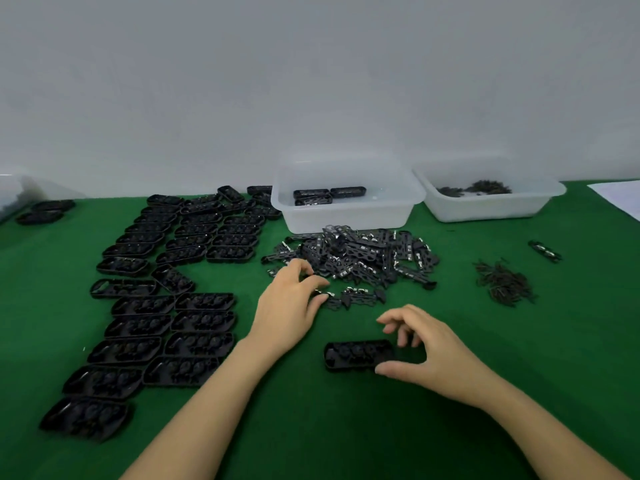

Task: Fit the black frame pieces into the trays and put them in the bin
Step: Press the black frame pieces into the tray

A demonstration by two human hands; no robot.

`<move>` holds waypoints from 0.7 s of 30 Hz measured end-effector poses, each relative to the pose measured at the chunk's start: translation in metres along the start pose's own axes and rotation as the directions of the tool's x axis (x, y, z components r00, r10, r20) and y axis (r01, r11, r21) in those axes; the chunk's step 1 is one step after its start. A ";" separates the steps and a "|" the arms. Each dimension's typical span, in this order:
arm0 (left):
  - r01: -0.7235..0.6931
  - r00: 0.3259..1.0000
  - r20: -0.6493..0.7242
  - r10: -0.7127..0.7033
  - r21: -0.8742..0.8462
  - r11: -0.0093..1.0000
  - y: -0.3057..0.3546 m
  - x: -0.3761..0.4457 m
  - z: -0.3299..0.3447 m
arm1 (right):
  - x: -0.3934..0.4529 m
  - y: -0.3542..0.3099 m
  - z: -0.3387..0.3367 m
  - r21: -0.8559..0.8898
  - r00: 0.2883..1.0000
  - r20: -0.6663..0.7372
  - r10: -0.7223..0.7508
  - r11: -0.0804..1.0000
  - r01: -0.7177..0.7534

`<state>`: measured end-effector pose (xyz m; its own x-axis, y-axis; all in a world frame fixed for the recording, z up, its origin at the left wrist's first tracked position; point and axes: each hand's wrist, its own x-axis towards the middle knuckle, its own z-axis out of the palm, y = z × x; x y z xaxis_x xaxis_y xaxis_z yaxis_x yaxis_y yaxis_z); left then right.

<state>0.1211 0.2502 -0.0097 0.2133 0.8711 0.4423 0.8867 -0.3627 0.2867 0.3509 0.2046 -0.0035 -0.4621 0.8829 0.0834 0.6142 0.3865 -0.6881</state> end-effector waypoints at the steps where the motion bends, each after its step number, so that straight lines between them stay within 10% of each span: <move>1: -0.008 0.999 0.041 0.007 0.024 1.000 -0.001 0.004 0.000 | 0.000 0.001 0.001 0.027 0.999 -0.032 -0.006 1.000 0.007; 11: -0.222 0.967 -0.083 0.239 0.173 0.959 0.005 0.003 -0.029 | 0.003 -0.002 0.005 0.048 0.926 -0.364 -0.099 0.991 0.125; 21: -0.514 0.701 -0.407 0.585 0.280 0.811 0.053 -0.042 -0.029 | 0.002 -0.020 0.008 0.238 0.947 -0.301 -0.110 0.953 0.187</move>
<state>0.1467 0.1850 0.0119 0.5015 0.2639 0.8240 0.7241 -0.6493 -0.2327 0.3327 0.1964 0.0040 -0.3133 0.8739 0.3716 0.3469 0.4696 -0.8119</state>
